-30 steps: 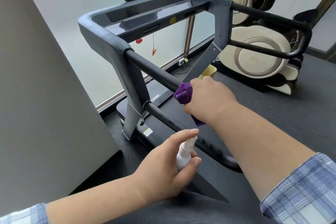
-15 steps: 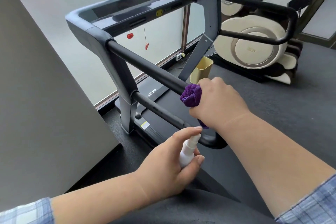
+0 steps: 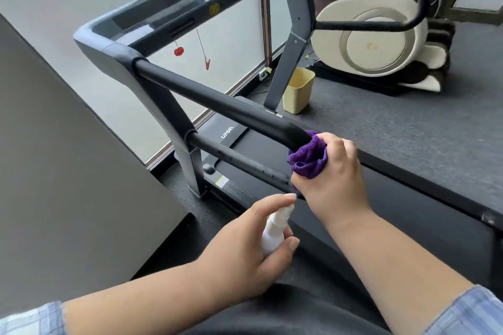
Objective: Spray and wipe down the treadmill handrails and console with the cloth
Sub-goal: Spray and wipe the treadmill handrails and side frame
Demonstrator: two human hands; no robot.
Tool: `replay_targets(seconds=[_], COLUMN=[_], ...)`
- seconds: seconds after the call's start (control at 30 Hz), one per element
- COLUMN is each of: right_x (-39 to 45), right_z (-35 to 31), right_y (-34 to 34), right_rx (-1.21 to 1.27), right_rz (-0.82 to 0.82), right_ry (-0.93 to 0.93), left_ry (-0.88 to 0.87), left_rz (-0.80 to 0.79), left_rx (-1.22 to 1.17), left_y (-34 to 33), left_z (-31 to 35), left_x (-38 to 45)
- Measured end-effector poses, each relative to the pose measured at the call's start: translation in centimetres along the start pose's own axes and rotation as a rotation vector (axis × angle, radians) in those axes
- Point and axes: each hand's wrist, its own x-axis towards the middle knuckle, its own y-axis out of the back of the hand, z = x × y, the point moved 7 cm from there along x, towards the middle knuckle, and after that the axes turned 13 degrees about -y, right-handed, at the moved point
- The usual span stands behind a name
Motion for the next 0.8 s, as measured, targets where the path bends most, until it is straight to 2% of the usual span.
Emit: replay_targets(seconds=[0.2, 0.4, 0.5, 0.63, 0.73, 0.8], right_x=[-1.1, -2.2, -1.9, 0.4, 1.7, 1.5], right_z=[4.3, 7.2, 5.3, -1.2, -4.7, -4.9], right_y=[-1.4, -2.5, -0.9, 1.4, 1.2, 1.0], right_rx=[0.067, 0.141, 0.215, 0.215, 0.108, 0.091], right_rz=[0.045, -0.032, 0.011, 0.069, 0.083, 0.108], right_ry=[-0.076, -0.16, -0.05, 0.197, 0.26, 0.25], left_ry=[-0.042, -0.03, -0.021, -0.001, 0.003, 0.007], left_rz=[-0.028, 0.007, 0.029, 0.054, 0.052, 0.046], left_rx=[-0.002, -0.016, -0.012, -0.019, -0.036, -0.033], left_y=[-0.7, 0.0, 0.5, 0.9, 0.8, 0.8], left_z=[0.8, 1.0, 1.0, 0.7, 0.5, 0.3], left_x=[-0.1, -0.7, -0.9, -1.3, -1.3, -1.3])
